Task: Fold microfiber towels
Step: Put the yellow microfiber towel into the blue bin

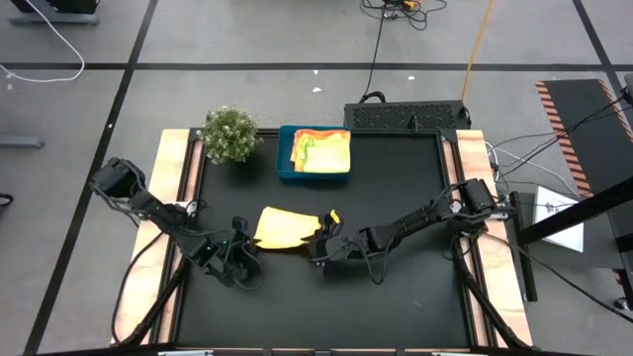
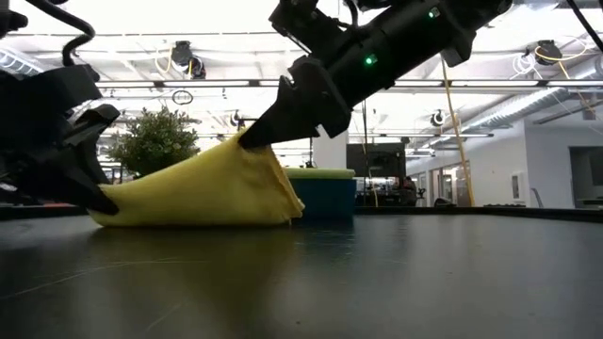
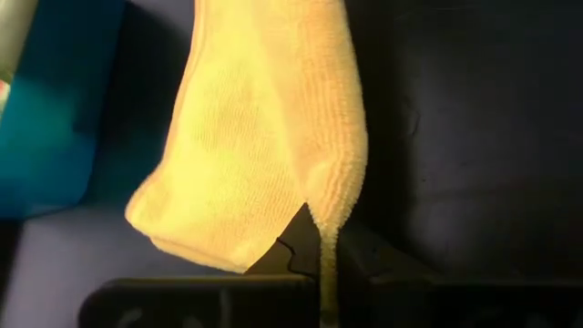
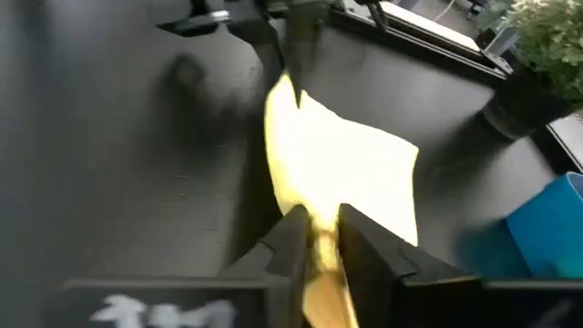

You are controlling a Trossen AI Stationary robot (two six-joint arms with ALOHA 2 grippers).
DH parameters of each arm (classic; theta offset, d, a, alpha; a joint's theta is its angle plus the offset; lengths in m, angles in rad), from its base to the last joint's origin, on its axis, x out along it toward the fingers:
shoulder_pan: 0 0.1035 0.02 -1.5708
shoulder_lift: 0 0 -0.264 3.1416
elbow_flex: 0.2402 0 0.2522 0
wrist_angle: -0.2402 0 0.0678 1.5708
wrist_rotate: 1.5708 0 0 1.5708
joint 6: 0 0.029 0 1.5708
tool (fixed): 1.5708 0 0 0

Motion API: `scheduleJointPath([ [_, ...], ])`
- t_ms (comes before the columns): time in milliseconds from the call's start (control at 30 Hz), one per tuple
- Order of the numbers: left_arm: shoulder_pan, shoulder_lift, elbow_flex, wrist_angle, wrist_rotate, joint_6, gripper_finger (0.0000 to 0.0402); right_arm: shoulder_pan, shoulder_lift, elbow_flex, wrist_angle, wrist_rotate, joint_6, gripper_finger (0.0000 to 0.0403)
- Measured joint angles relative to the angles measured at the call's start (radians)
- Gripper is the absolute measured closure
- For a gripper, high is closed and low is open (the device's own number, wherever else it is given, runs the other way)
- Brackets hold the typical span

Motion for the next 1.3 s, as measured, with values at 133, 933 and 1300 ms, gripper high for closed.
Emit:
scheduleJointPath([
  [133,0.023,0.000,0.000,0.000,0.022,-0.032,0.0395,0.013,0.000,0.000,0.004,-0.002,-0.001,0.0291],
  [933,0.188,-0.001,0.141,-0.117,0.197,-0.102,0.0397,0.080,0.116,0.172,-0.128,0.085,0.007,0.0191],
  [1300,0.196,-0.001,0.146,-0.127,0.217,-0.120,0.0394,0.073,0.142,0.178,-0.255,0.080,0.130,0.0188],
])
